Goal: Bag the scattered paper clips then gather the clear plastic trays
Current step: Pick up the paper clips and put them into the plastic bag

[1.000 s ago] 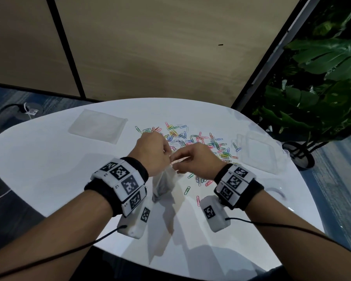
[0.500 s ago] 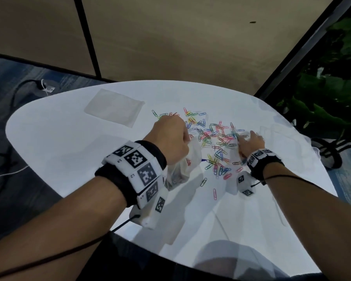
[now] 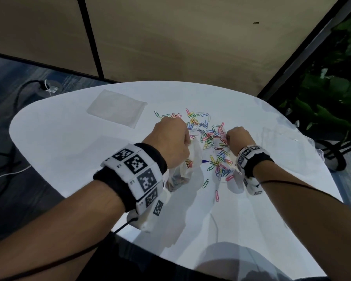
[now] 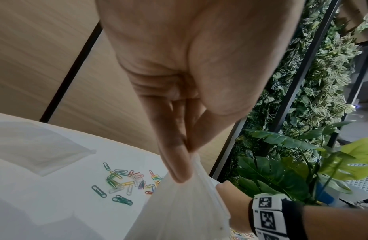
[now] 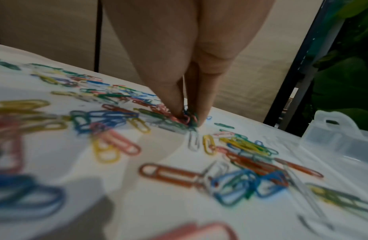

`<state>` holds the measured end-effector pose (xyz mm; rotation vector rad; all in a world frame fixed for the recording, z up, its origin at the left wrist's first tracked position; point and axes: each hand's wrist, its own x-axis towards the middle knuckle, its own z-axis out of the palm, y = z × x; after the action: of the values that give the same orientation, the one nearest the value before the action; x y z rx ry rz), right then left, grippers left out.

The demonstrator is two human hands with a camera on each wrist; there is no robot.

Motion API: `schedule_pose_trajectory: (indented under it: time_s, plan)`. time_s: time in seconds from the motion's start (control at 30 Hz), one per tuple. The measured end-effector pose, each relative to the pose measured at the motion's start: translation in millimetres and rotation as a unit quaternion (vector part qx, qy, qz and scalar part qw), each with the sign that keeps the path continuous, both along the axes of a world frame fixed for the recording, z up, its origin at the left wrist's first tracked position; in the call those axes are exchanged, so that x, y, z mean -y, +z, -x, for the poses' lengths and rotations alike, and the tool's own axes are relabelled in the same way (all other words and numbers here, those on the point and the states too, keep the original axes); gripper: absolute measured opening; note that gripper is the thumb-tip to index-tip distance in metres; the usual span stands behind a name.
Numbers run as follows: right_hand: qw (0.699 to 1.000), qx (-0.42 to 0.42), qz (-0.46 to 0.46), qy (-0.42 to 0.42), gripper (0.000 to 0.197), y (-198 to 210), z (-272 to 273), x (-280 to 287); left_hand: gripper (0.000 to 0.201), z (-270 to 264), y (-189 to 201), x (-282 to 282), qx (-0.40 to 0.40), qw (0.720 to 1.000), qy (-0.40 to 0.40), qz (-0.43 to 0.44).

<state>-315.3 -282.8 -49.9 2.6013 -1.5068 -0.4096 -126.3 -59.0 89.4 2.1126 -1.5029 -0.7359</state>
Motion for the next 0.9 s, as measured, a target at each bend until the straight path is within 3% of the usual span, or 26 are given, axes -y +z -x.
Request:
schedule_pose_trajectory:
  time_s: [0.1, 0.17, 0.2, 0.27, 0.33, 0.37, 0.43, 0.5, 0.57, 0.67, 0.83, 0.9]
  plan:
    - [0.991, 0.104, -0.018, -0.076, 0.020, -1, 12, -4, 0.022, 0, -1, 0, 0.001, 1.000, 0.004, -0.002]
    - [0.959, 0.223, -0.055, -0.165, 0.018, 3, 25, -1, 0.021, -1, -1, -1, 0.001, 1.000, 0.001, -0.003]
    - [0.925, 0.295, -0.089, -0.222, 0.014, 8, 30, -2, 0.021, -2, -1, -1, 0.001, 1.000, 0.000, -0.004]
    - [0.794, 0.473, -0.186, -0.333, 0.006, 25, 34, -10, 0.021, -2, -1, -2, -0.003, 1.000, 0.000, -0.006]
    - [0.661, 0.604, -0.265, -0.359, 0.007, 50, 31, -27, 0.022, -2, 0, -1, -0.008, 1.000, 0.006, -0.010]
    - [0.611, 0.640, -0.304, -0.354, 0.013, 64, 27, -39, 0.022, -1, 1, -1, -0.012, 1.000, 0.010, -0.011]
    - [0.547, 0.663, -0.387, -0.332, 0.021, 91, 18, -68, 0.022, 1, 4, 1, -0.023, 0.999, 0.019, -0.015]
    - [0.511, 0.652, -0.461, -0.317, 0.022, 108, 6, -97, 0.023, 3, 6, 1, -0.035, 0.999, 0.027, -0.021]
    - [0.504, 0.632, -0.503, -0.306, 0.022, 113, -8, -123, 0.023, 7, 10, 1, -0.043, 0.998, 0.036, -0.026]
    - [0.541, 0.589, -0.527, -0.287, 0.023, 111, -27, -151, 0.019, 11, 12, 2, -0.043, 0.998, 0.049, -0.015]
    - [0.661, 0.551, -0.445, -0.249, 0.021, 105, -43, -161, 0.023, 20, 13, 3, -0.051, 0.998, 0.027, -0.032]
    - [0.729, 0.512, -0.407, -0.201, 0.017, 104, -44, -161, 0.023, 23, 12, 3, -0.046, 0.998, 0.022, -0.038]
